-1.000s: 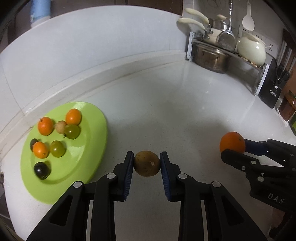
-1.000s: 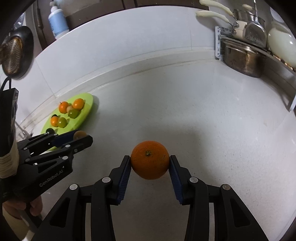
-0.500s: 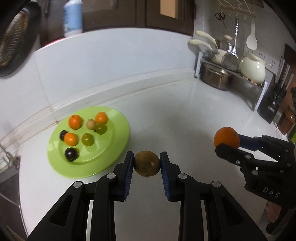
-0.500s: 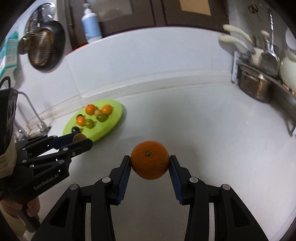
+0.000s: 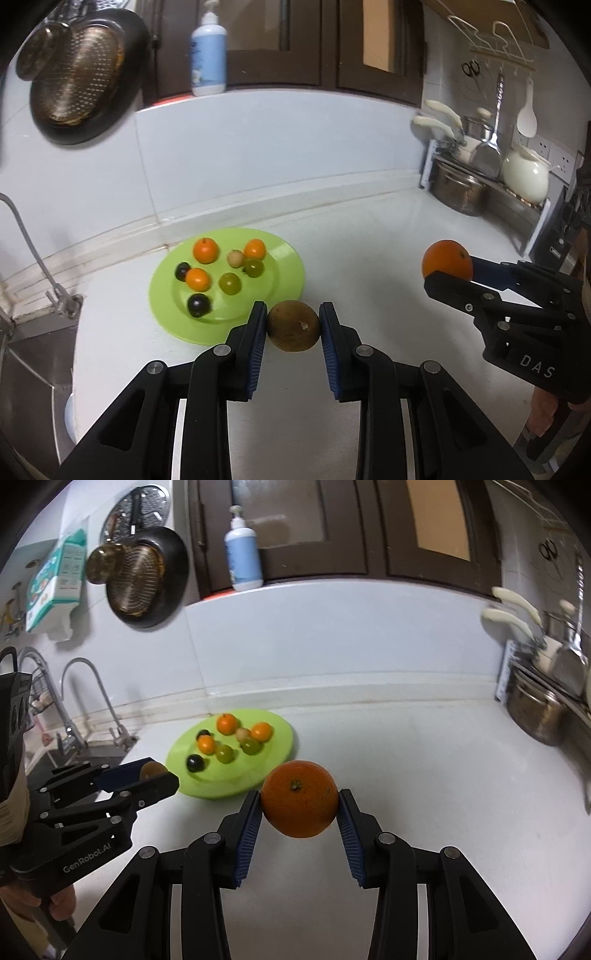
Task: Organize fruits
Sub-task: 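Carry the kiwi in the left tool while the right tool carries the orange over the plate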
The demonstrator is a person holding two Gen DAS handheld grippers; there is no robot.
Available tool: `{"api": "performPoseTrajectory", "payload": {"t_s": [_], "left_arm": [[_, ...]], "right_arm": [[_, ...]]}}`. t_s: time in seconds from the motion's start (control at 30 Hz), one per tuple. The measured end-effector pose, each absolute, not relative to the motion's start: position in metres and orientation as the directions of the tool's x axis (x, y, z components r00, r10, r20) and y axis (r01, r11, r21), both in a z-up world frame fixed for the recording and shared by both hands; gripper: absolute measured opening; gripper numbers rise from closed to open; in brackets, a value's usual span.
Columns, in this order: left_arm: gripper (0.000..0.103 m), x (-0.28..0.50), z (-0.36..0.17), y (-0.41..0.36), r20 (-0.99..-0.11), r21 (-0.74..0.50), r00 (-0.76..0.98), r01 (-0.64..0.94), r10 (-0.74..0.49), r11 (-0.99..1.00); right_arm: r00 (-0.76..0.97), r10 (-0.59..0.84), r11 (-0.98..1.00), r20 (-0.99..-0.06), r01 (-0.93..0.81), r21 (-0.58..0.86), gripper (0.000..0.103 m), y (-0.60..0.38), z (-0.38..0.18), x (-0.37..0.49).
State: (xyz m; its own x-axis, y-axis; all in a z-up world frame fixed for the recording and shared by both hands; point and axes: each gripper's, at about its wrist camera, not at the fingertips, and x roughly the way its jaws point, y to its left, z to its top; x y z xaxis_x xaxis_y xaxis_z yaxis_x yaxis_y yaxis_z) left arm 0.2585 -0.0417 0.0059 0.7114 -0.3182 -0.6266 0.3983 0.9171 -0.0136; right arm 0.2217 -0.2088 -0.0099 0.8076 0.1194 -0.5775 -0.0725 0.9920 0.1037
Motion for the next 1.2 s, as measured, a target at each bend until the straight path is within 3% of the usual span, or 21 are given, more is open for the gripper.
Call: {"api": "performPoseTrajectory", "payload": {"t_s": [0.5,1.2], "left_arm": [[0.029,0.276,0.020,-0.006,-0.607,0.011,0.764,0.286,-0.221,0.958],[0.029,0.343,-0.019,0.022,-0.664,-0.026,0.728,0.206,-0.171,0.978]], "right_arm": [[0.799,0.253,0.967,-0.545,-0.223,0.122,0.043,-0.177,0.005,0.262],[0.723,0.287,0.949,-0.628,-0.304,0.084,0.043,-0.143,-0.019,0.339]]}}
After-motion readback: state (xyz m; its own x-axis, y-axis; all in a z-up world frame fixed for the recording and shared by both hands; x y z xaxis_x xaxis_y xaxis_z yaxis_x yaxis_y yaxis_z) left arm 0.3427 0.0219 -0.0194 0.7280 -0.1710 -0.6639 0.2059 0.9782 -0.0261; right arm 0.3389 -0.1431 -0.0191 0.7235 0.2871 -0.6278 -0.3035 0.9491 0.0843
